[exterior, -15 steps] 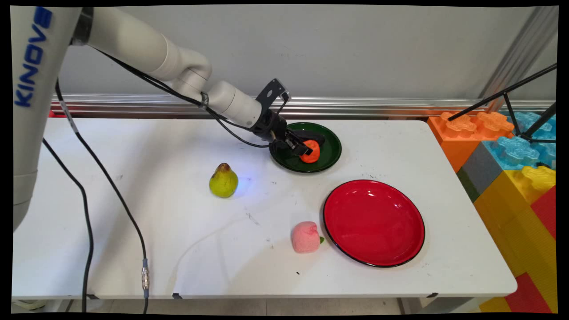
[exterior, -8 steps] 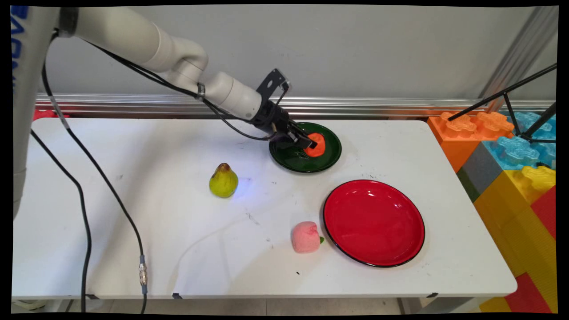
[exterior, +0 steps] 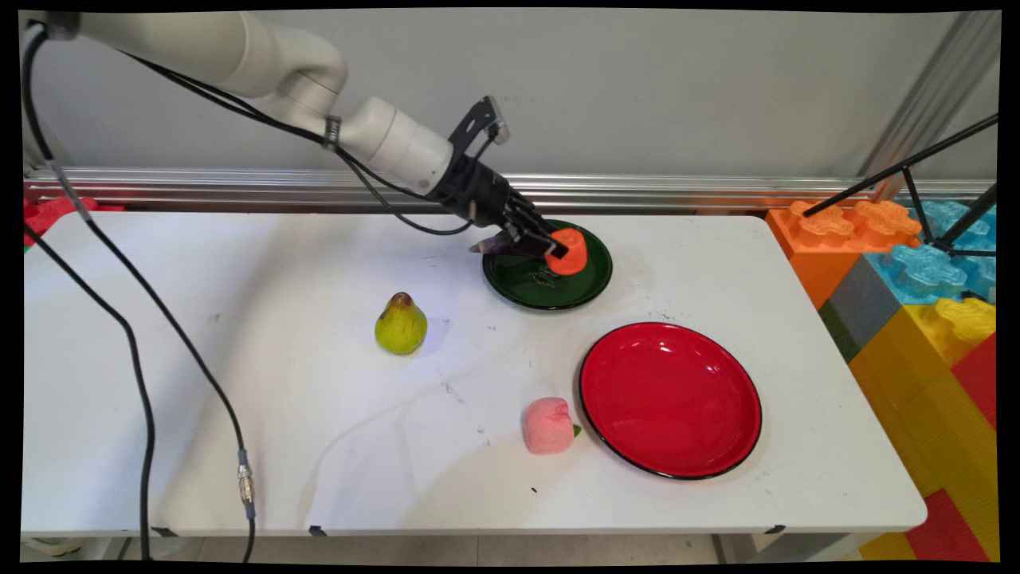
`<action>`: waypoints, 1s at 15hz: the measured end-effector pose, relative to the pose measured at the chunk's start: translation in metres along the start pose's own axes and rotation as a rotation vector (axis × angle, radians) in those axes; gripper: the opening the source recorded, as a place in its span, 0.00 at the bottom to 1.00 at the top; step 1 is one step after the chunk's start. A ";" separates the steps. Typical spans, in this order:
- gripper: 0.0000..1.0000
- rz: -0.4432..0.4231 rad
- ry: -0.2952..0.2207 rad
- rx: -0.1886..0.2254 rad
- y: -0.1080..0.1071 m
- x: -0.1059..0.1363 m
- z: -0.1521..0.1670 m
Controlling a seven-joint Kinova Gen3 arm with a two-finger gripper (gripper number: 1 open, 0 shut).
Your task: Place the picked object on the table
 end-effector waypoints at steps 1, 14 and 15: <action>0.00 0.019 -0.001 -0.021 0.002 0.000 -0.004; 0.00 0.193 -0.047 -0.321 0.045 -0.029 -0.047; 0.00 0.197 -0.052 -0.341 0.050 -0.033 -0.050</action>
